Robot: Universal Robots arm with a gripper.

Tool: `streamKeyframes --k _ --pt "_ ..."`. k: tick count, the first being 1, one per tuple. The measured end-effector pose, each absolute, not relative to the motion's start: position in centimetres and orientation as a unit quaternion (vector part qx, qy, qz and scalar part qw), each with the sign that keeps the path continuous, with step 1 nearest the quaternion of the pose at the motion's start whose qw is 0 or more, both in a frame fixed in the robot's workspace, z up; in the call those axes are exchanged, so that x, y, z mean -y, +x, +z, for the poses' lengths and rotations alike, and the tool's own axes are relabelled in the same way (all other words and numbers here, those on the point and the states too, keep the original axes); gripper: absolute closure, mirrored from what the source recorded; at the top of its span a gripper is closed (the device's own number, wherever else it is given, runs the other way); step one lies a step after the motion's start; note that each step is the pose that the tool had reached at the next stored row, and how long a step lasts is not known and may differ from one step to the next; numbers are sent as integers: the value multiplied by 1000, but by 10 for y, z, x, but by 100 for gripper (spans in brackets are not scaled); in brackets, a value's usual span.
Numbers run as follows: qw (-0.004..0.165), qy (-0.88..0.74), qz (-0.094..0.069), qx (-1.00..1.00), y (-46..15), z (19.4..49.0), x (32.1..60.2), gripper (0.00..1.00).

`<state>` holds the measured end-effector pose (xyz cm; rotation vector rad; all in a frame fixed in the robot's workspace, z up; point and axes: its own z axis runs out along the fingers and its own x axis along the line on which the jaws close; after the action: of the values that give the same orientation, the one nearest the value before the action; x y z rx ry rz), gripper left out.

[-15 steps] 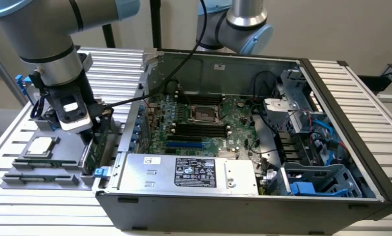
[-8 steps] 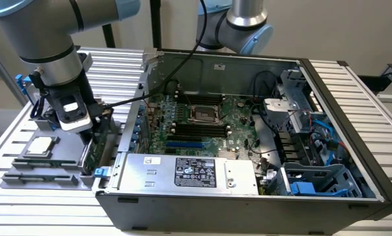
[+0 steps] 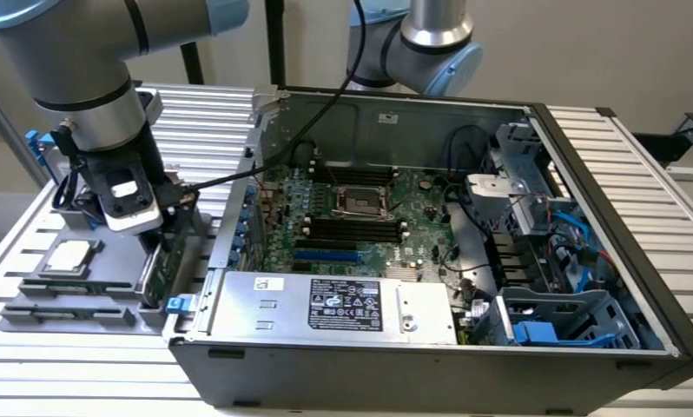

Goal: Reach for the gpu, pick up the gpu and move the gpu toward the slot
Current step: 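Pick up the gpu and move the gpu toward the slot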

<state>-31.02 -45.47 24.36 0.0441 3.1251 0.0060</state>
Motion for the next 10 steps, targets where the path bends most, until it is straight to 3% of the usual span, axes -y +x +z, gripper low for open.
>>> streamKeyframes --k 10 --pt "-7 14 2 -1000 -308 248 455 74"
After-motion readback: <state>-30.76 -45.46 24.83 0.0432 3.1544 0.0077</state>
